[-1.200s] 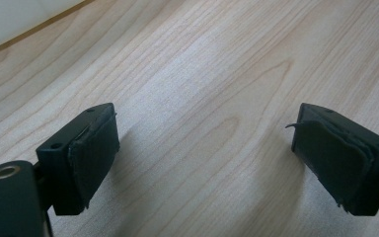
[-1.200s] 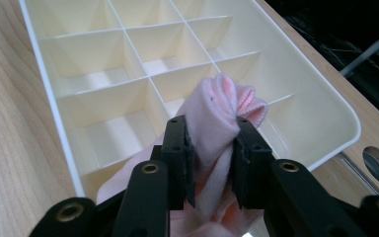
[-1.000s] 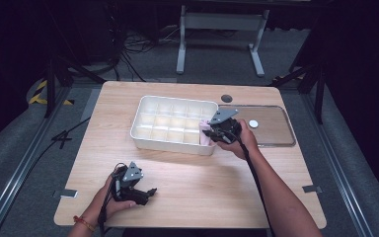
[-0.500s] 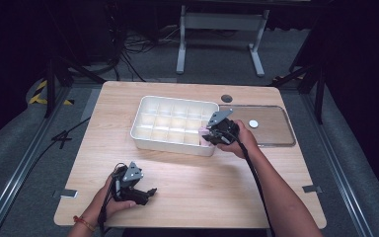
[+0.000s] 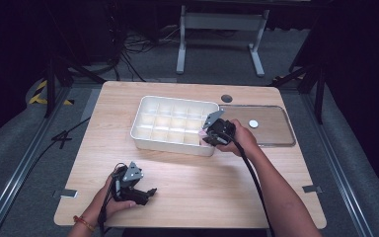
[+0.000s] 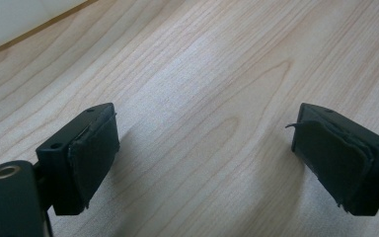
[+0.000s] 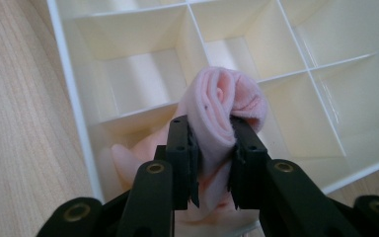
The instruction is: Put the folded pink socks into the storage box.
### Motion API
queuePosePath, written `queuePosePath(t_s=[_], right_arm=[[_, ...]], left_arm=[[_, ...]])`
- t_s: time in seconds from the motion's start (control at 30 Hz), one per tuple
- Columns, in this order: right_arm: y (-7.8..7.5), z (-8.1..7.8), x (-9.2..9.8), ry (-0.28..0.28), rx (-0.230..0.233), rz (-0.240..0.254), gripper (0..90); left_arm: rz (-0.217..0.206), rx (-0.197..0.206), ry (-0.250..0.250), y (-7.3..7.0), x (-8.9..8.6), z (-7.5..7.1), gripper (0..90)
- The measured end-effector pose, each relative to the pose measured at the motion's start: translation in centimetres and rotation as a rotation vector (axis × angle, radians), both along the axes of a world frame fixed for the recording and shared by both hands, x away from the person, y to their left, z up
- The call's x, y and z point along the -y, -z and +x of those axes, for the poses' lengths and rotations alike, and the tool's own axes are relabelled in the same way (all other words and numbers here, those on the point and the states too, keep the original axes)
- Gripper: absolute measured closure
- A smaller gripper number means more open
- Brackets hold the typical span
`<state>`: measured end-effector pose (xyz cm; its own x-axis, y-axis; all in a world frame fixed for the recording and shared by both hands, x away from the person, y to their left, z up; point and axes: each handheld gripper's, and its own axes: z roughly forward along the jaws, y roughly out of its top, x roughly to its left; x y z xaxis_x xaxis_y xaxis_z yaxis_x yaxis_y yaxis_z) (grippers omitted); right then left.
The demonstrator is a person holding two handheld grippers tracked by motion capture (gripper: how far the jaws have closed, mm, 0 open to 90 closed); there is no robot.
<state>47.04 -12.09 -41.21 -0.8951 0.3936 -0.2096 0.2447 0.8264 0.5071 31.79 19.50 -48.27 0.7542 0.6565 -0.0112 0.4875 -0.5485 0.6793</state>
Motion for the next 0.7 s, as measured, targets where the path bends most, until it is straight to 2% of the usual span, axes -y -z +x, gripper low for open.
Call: queuePosePath(t_s=[0.17, 0.5, 0.7], right_arm=[[0.0, 0.0, -0.7, -0.016, -0.003, -0.062, 75.1], [-0.3, 1.2, -0.7, -0.019, -0.125, -0.066, 75.2], [-0.2, 1.6, -0.8, -0.030, -0.162, -0.085, 75.3]], left_arm=[[-0.002, -0.002, 0.000, 0.0, 0.0, 0.0, 11.0], [0.000, 0.000, 0.000, 0.0, 0.0, 0.0, 11.0], [-0.004, -0.004, -0.001, 0.0, 0.0, 0.0, 11.0]])
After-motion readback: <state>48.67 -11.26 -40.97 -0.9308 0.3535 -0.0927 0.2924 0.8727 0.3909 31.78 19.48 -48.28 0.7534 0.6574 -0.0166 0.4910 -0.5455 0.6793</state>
